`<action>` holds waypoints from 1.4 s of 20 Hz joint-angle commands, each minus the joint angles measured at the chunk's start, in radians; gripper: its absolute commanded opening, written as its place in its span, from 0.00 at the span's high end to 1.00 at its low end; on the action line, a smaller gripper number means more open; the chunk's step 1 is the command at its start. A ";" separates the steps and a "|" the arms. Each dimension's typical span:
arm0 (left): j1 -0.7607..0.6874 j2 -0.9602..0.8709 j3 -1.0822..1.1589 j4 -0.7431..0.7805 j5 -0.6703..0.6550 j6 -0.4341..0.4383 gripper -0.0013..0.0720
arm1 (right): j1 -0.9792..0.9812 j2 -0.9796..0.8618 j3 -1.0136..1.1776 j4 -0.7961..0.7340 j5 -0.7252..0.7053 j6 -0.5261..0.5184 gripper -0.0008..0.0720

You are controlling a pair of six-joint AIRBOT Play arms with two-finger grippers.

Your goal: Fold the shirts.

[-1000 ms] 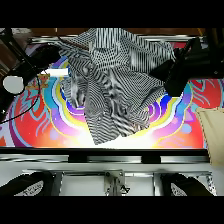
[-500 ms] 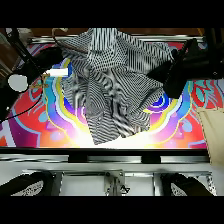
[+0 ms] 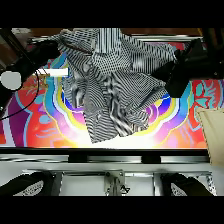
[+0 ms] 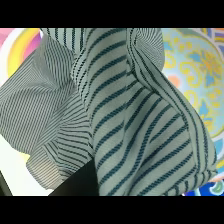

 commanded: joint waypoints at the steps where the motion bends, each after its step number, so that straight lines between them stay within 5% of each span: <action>1: 0.000 0.032 0.002 0.000 0.026 0.010 0.90 | -0.001 -0.001 0.001 -0.044 0.001 0.003 0.88; 6: -0.062 0.083 0.010 0.000 0.029 0.015 0.90 | 0.000 -0.036 0.001 0.005 0.008 0.022 0.88; 10: -0.232 0.110 0.074 0.000 0.029 0.142 0.90 | 0.000 -0.083 0.001 0.021 -0.034 0.098 0.88; 15: -0.460 0.114 0.138 0.001 -0.039 0.351 0.90 | 0.000 -0.078 0.002 0.049 -0.280 0.220 0.88; 19: -0.446 0.113 0.138 0.042 -0.268 0.353 0.90 | -0.001 -0.047 0.002 0.046 -0.317 0.278 0.88; 24: -0.348 0.113 0.138 0.044 -0.286 0.334 0.89 | -0.002 0.005 0.002 0.012 -0.316 0.336 0.88; 25: -0.339 0.113 0.140 0.045 -0.286 0.335 0.81 | -0.001 0.014 0.002 0.008 -0.317 0.345 0.88; 27: -0.337 0.116 0.148 0.045 -0.277 0.334 0.40 | -0.002 0.027 0.002 -0.039 -0.330 0.388 0.88; 28: -0.339 0.122 0.148 0.045 -0.256 0.335 0.32 | -0.002 0.032 0.002 -0.085 -0.340 0.428 0.88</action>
